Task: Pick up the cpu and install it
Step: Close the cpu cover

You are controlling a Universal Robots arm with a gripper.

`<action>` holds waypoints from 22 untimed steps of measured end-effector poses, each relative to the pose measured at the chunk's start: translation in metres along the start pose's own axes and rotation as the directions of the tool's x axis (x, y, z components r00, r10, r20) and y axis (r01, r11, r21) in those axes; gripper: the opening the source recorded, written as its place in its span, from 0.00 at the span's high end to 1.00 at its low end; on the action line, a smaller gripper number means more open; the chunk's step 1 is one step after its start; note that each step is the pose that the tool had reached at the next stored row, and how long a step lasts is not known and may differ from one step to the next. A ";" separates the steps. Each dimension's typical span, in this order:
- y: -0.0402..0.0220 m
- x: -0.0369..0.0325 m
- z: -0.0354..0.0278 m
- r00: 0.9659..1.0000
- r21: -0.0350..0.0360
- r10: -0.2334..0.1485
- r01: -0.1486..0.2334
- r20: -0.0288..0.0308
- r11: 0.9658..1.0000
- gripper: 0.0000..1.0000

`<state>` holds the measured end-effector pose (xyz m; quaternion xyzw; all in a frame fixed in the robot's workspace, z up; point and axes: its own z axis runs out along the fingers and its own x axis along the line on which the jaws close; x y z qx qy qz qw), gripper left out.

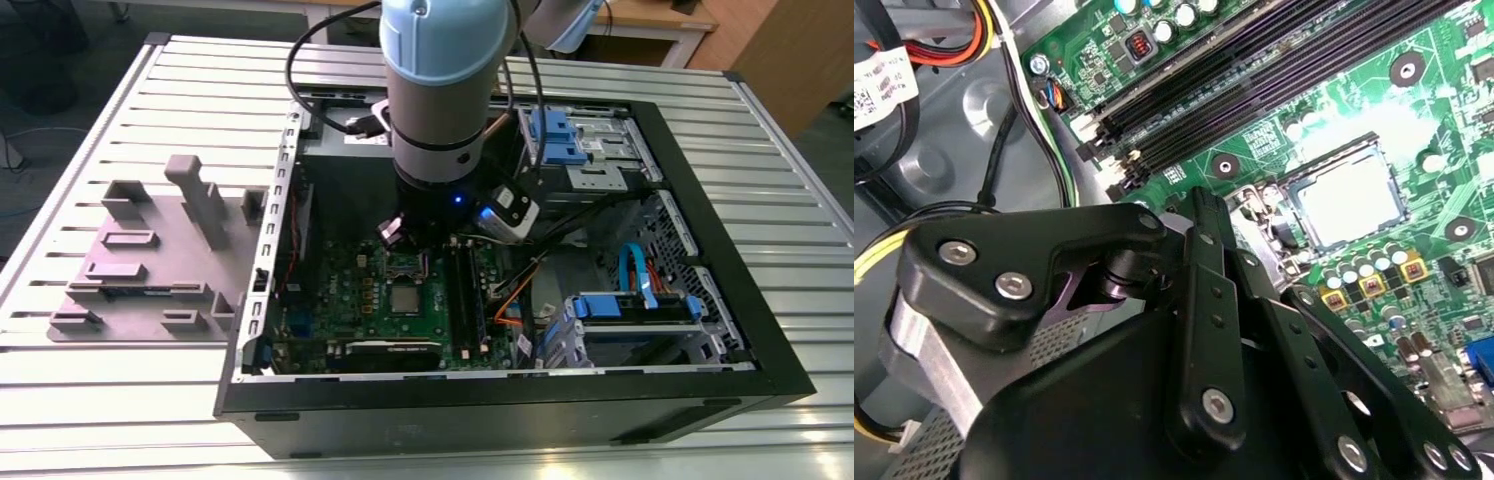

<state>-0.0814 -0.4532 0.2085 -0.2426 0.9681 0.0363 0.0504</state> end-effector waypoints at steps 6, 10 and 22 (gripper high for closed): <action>0.0015 -0.0005 0.0029 1.000 -0.002 0.004 -0.004 0.002 1.000 0.89; 0.0031 -0.0011 0.0064 1.000 -0.003 0.004 -0.004 0.002 1.000 0.89; 0.0048 0.0004 0.0080 1.000 -0.004 0.004 -0.004 0.004 1.000 0.89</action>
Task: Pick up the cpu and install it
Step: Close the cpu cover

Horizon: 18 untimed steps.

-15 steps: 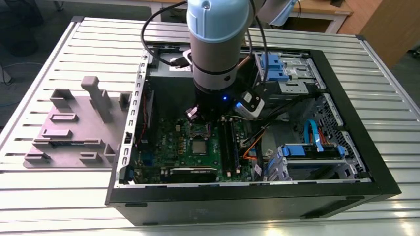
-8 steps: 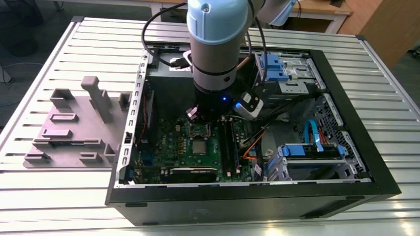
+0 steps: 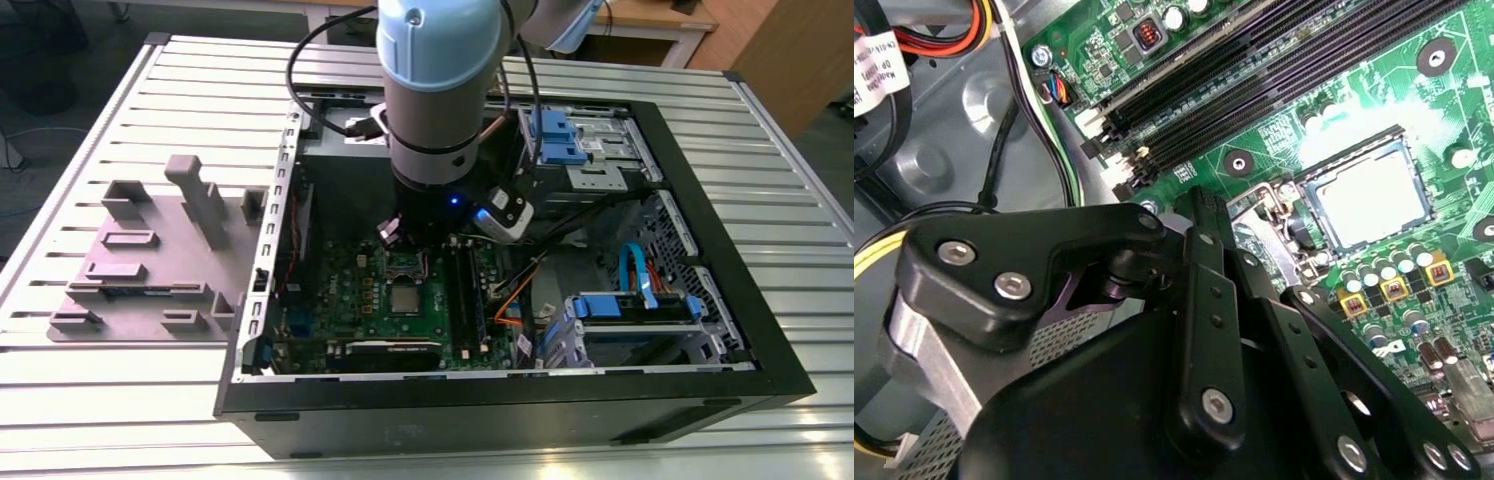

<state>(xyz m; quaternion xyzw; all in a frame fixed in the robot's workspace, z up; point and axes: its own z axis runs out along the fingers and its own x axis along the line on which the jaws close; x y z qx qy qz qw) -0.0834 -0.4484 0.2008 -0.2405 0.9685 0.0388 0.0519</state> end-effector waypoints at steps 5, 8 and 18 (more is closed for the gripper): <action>0.0001 0.0002 0.0000 1.000 -0.001 -0.010 0.010 -0.001 1.000 0.89; 0.0001 0.0002 0.0001 1.000 -0.004 -0.031 0.031 -0.002 0.999 0.89; -0.0001 0.0003 -0.0001 0.998 -0.008 -0.068 0.068 -0.003 0.998 0.89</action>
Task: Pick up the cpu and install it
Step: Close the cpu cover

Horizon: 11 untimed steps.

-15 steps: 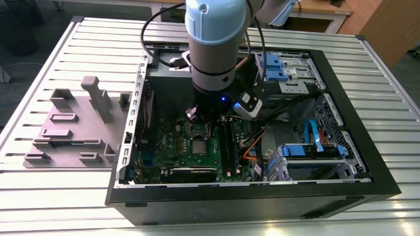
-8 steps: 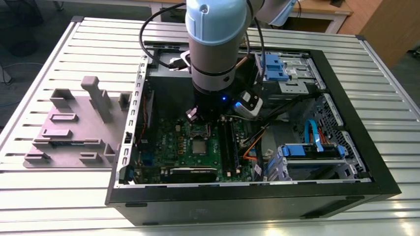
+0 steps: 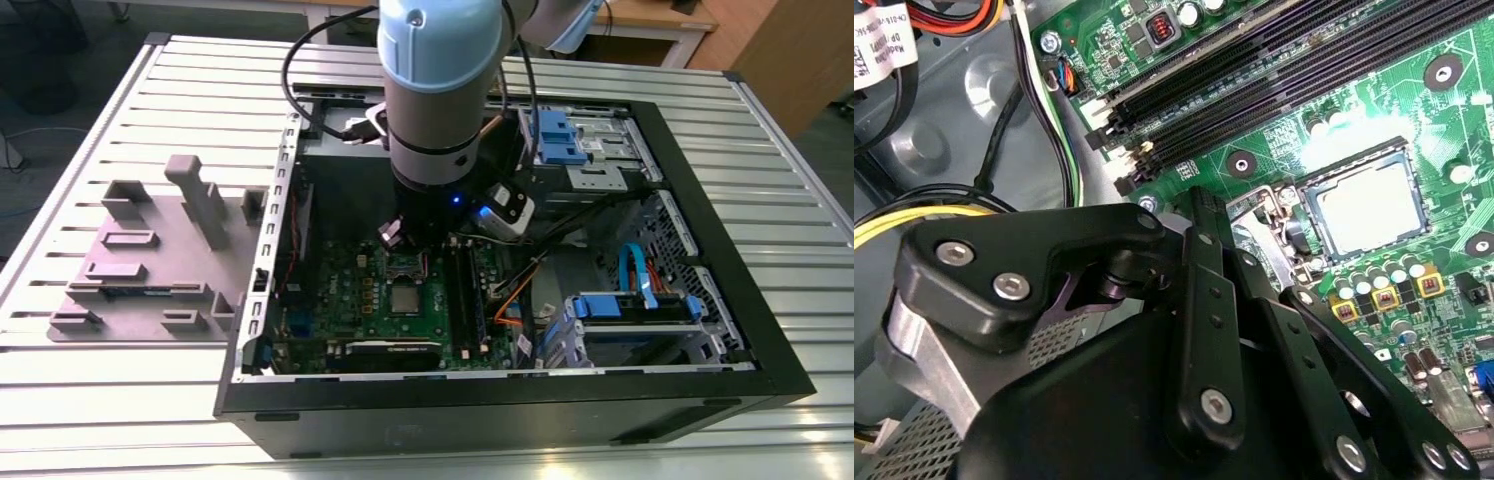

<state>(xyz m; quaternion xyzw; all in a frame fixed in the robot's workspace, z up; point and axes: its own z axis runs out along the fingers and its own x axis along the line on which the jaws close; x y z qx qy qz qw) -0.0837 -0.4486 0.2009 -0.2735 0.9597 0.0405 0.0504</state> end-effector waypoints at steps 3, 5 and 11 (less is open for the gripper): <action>-0.0003 0.0000 -0.0024 1.000 0.000 -0.003 0.003 0.000 1.000 0.89; -0.0005 -0.0001 -0.0054 1.000 -0.001 -0.005 0.005 0.000 1.000 0.89; -0.0025 0.0005 -0.0120 1.000 -0.002 -0.012 0.012 0.000 1.000 0.89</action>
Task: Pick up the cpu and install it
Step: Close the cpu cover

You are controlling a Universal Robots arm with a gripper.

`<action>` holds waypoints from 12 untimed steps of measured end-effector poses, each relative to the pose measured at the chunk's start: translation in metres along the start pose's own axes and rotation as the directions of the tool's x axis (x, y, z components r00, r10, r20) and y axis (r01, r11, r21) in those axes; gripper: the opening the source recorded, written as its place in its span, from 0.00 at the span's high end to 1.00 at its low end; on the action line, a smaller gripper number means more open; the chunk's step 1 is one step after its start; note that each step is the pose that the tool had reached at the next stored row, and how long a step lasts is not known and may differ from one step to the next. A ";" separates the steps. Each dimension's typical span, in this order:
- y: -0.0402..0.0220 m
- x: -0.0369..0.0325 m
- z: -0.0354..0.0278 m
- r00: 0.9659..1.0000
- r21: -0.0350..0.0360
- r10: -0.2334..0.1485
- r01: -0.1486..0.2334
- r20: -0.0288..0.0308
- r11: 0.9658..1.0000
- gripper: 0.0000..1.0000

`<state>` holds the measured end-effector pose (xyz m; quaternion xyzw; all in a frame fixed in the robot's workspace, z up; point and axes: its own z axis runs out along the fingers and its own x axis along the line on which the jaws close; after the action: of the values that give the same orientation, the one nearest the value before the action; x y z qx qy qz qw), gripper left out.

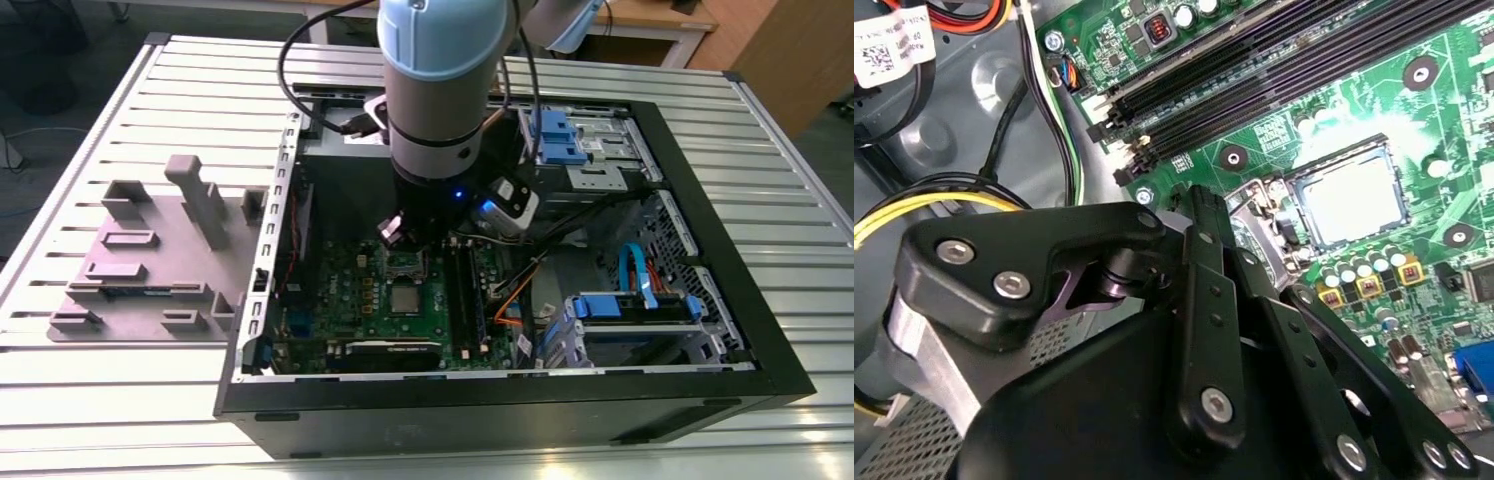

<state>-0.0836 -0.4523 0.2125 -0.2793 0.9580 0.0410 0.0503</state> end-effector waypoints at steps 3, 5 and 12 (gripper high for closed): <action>-0.0012 0.0006 -0.0020 1.000 0.000 -0.003 0.003 0.000 1.000 0.89; -0.0021 0.0011 -0.0031 1.000 0.000 -0.005 0.005 0.000 1.000 0.89; -0.0055 0.0030 -0.0060 1.000 -0.001 -0.010 0.010 -0.001 1.000 0.89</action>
<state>-0.0836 -0.4591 0.2178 -0.2840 0.9566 0.0412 0.0500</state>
